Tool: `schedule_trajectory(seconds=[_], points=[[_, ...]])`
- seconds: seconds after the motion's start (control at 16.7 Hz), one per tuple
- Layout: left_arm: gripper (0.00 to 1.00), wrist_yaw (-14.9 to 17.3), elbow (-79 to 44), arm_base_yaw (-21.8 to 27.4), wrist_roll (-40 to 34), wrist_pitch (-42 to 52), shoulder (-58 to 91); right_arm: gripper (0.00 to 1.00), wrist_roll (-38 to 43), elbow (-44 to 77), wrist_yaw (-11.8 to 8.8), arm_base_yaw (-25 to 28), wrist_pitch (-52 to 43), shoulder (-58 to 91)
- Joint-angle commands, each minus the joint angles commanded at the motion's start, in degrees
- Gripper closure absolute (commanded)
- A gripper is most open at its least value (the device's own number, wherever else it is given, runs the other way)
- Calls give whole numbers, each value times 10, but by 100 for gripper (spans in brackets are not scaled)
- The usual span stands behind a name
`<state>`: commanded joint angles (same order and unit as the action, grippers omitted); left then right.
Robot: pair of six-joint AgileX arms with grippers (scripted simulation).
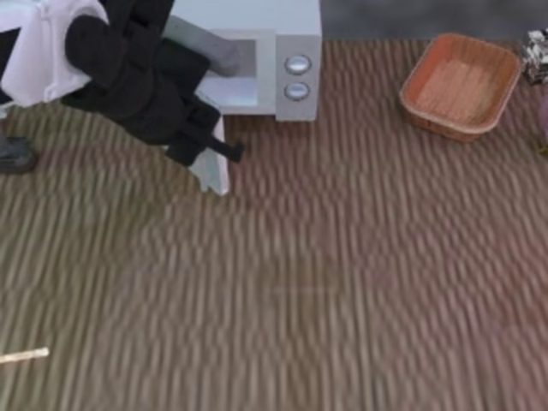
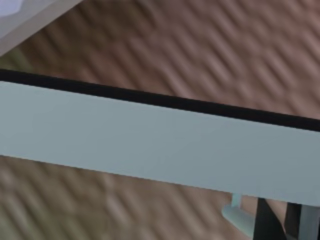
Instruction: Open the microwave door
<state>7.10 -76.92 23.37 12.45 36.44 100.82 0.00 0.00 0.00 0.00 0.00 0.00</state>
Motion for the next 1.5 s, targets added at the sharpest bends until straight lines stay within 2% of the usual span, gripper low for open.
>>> schedule_trajectory(seconds=[1.2,1.5], points=[[100,0,0,0,0,0,0,0,0,0,0,0,0,0],[100,19,10,-10,30,5,-7,0,0,0,0,0,0,0]])
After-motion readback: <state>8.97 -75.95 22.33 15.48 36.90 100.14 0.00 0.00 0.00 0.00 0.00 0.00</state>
